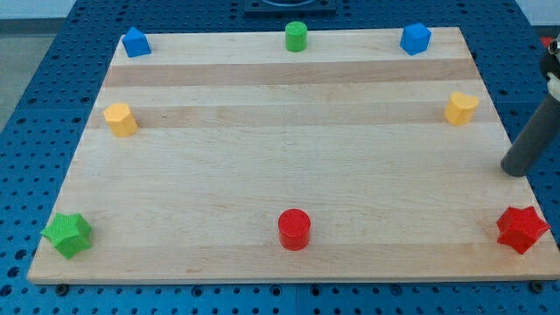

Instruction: Move the arm towards the center

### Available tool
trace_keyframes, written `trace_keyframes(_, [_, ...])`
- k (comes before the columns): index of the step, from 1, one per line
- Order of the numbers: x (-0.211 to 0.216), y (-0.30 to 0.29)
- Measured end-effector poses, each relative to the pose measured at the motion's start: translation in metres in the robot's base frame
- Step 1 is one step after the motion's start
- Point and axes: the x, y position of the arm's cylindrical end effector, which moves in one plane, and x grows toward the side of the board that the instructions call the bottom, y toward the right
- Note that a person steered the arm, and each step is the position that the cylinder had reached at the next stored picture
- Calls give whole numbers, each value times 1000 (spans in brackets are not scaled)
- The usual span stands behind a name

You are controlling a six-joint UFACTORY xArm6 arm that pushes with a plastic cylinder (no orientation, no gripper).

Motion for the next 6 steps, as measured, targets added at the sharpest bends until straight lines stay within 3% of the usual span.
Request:
trace_keyframes(3, [13,-10])
trace_keyframes(4, [-2,-21])
trace_keyframes(6, [-36,-171])
